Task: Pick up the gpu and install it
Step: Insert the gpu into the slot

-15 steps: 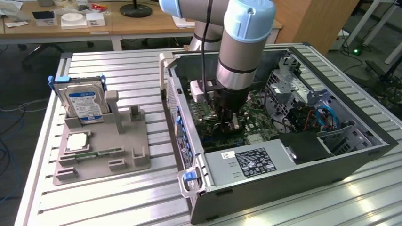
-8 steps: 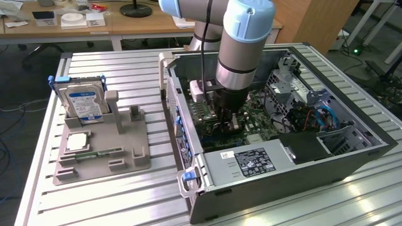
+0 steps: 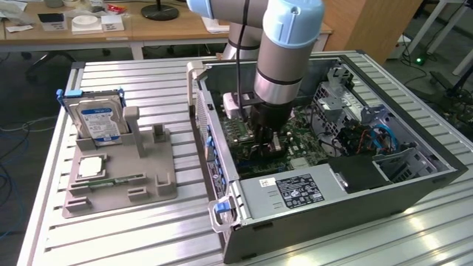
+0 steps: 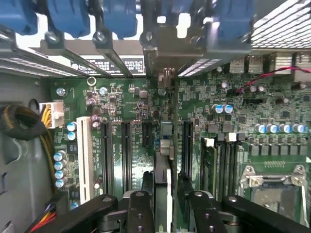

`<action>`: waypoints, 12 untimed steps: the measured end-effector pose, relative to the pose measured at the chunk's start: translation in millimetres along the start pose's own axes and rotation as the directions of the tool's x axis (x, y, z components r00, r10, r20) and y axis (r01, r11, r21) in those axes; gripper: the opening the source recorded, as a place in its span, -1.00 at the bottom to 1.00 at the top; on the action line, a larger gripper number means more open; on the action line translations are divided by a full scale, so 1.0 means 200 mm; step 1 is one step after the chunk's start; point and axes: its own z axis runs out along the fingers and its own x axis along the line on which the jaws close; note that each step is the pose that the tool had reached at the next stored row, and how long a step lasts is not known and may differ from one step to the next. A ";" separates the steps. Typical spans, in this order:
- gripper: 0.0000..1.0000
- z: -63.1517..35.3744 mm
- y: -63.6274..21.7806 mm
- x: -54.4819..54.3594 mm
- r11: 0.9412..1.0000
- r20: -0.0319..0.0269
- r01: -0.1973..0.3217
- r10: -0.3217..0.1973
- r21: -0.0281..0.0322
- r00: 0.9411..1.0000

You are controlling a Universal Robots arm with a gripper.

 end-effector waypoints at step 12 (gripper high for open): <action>-0.31 -0.170 0.002 -0.01 1.000 0.001 0.001 -0.001 0.019 1.000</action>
